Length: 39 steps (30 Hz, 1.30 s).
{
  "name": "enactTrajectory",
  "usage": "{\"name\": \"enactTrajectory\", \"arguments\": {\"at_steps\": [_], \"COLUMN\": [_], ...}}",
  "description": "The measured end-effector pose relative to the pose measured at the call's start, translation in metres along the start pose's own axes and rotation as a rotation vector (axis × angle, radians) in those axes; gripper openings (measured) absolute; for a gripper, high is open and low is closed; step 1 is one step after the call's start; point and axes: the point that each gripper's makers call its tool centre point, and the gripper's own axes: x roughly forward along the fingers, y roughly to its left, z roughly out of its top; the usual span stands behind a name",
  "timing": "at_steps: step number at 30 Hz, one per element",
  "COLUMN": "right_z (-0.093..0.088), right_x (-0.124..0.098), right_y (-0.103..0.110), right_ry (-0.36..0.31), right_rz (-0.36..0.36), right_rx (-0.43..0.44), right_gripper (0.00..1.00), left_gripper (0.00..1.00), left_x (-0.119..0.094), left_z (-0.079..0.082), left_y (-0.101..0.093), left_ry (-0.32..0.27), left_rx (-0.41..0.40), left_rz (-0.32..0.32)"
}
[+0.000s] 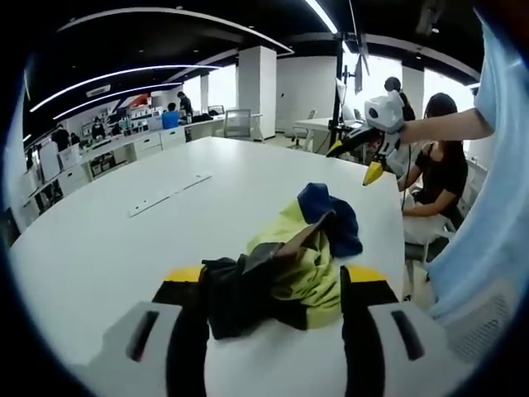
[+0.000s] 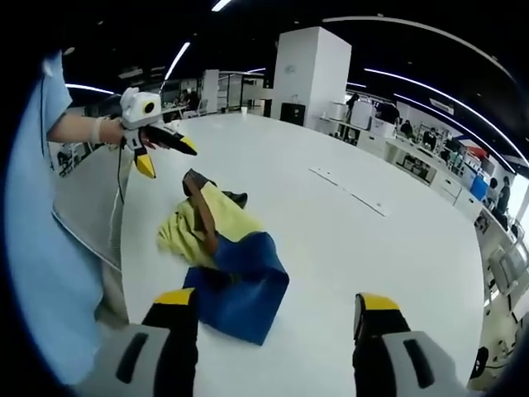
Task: Fold the garment on the visible template until the final outline fits inside the template.
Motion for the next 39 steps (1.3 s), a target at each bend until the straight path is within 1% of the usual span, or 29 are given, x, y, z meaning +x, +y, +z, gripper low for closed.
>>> {"name": "enactTrajectory", "arguments": {"at_steps": [2,5,8,9,12,13,15,16,18,19,22,24,26,28,31,33,35,36,39], "right_z": [-0.001,-0.001,0.002,0.003,0.003,0.002,0.002,0.001,0.0,0.0,-0.001,-0.002,-0.003,-0.001,-0.002,-0.003,-0.006,-0.008,-0.006], "right_x": [0.001,0.001,0.003,0.003,0.004,0.005,0.006,0.006,0.008,0.009,0.015,0.018,0.021,0.024,0.029,0.036,0.042,0.047,0.056], "right_y": [-0.002,-0.003,-0.002,-0.001,-0.002,-0.001,0.0,0.0,0.001,0.0,-0.002,-0.008,-0.012,-0.017,-0.023,-0.019,-0.016,-0.015,-0.011], "right_ry": [0.004,0.005,-0.005,-0.01,0.007,0.008,0.013,0.022,0.031,0.029,0.039,0.051,0.059,0.05,0.058,0.061,0.077,0.085,0.07], "right_rz": [-0.009,-0.024,-0.031,-0.029,-0.029,-0.022,-0.014,-0.012,-0.005,0.001,0.006,-0.008,-0.008,-0.008,-0.014,0.025,0.049,0.057,0.079], "right_rx": [0.005,-0.01,0.019,0.018,0.007,0.004,-0.005,-0.011,-0.024,-0.028,-0.041,-0.075,-0.093,-0.081,-0.104,-0.084,-0.113,-0.133,-0.11], "right_gripper": [0.76,0.75,0.75,0.75,0.72,0.7,0.66,0.64,0.6,0.58,0.51,0.46,0.41,0.38,0.28,0.24,0.2,0.19,0.2], "left_gripper": [0.6,0.58,0.58,0.58,0.55,0.52,0.45,0.4,0.34,0.31,0.24,0.21,0.19,0.16,0.13,0.11,0.11,0.1,0.09], "left_x": [0.001,0.001,0.0,0.0,0.003,0.004,0.006,0.008,0.011,0.013,0.017,0.02,0.023,0.023,0.024,0.024,0.024,0.023,0.023], "left_z": [0.0,0.001,0.001,0.001,-0.006,-0.01,-0.015,-0.017,-0.019,-0.02,-0.023,-0.026,-0.029,-0.027,-0.027,-0.027,-0.028,-0.028,-0.029], "left_y": [0.0,0.003,0.006,0.006,0.008,0.01,0.012,0.013,0.017,0.021,0.026,0.026,0.027,0.026,0.026,0.026,0.026,0.027,0.027], "left_ry": [-0.003,-0.016,-0.02,-0.019,-0.001,0.013,0.022,0.03,0.034,0.031,0.031,0.032,0.04,0.033,0.029,0.032,0.033,0.031,0.033], "left_rx": [0.009,0.025,0.02,0.022,0.024,0.022,0.017,0.014,-0.002,-0.023,-0.057,-0.097,-0.113,-0.12,-0.135,-0.136,-0.136,-0.136,-0.15], "left_rz": [-0.008,-0.013,-0.014,-0.016,-0.029,-0.034,-0.04,-0.037,-0.018,-0.005,0.021,0.024,0.025,0.03,0.032,0.038,0.041,0.045,0.05]}}
